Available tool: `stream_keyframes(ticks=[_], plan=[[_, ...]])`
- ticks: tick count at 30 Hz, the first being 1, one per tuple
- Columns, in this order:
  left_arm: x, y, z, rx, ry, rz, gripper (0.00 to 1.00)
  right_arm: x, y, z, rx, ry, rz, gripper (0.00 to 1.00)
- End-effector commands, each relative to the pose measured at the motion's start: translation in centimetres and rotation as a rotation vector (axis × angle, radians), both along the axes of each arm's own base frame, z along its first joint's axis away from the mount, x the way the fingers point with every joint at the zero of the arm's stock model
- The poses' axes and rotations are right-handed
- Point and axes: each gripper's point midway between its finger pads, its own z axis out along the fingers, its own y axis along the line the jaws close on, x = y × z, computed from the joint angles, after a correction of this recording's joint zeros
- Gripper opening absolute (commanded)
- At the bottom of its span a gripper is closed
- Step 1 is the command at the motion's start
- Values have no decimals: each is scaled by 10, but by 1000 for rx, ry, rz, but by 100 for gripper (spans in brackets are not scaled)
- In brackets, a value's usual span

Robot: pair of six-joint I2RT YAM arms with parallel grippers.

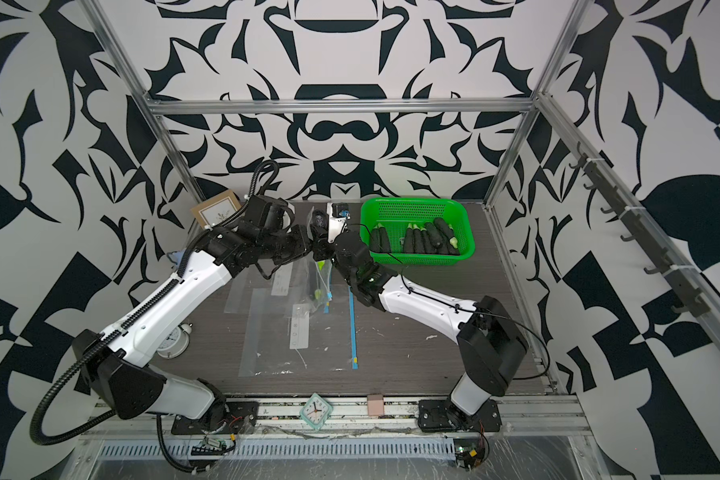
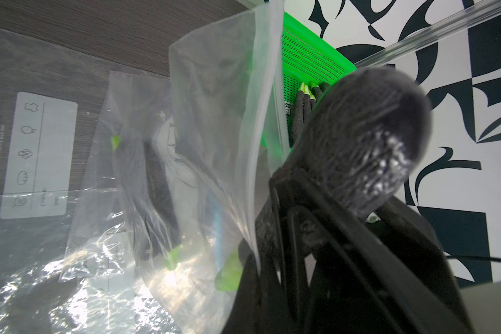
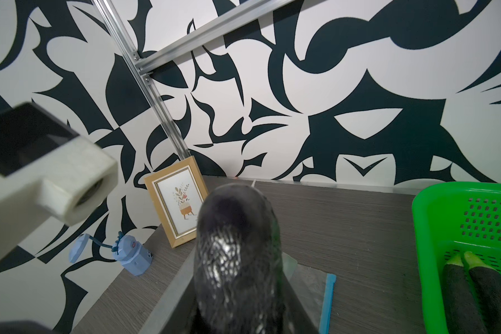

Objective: Place the eggplant in a zip-top bag and seal the zipper
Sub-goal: Place the eggplant in the zipper food storage bag.

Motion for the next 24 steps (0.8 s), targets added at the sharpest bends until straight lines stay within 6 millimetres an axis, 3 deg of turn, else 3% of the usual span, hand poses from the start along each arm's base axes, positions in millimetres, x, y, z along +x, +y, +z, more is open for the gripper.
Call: stream_keyframes(ticks=[1,16,24], plan=[[0,1,12,-2,-26,0,0,-6,-10,32,56,-86,-36,20],[1,0,12,1,-34,-2,0,-13,-7,29,19,-55,10,58],[2,3,14,3,-40,1,0,-21,-13,40,18,-66,22,59]])
